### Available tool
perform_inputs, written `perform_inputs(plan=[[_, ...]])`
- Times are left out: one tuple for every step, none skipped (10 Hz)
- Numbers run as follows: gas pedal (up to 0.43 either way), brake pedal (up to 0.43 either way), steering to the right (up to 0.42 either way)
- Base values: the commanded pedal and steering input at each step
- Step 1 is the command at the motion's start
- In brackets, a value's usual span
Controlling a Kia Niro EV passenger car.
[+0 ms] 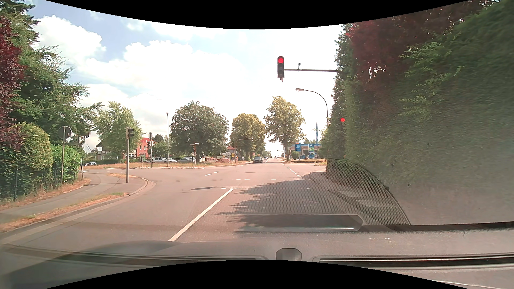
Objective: Follow the waypoints while adhering to traffic rules and regulations
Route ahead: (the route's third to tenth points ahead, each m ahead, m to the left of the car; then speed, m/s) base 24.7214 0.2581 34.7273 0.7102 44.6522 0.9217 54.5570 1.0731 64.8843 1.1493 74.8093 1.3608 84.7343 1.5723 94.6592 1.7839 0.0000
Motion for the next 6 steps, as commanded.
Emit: perform_inputs(plan=[[0.0,0.543,0.003],[0.0,0.543,0.003],[0.0,0.543,0.003],[0.0,0.543,0.003],[0.0,0.549,0.003],[0.0,0.543,0.003]])
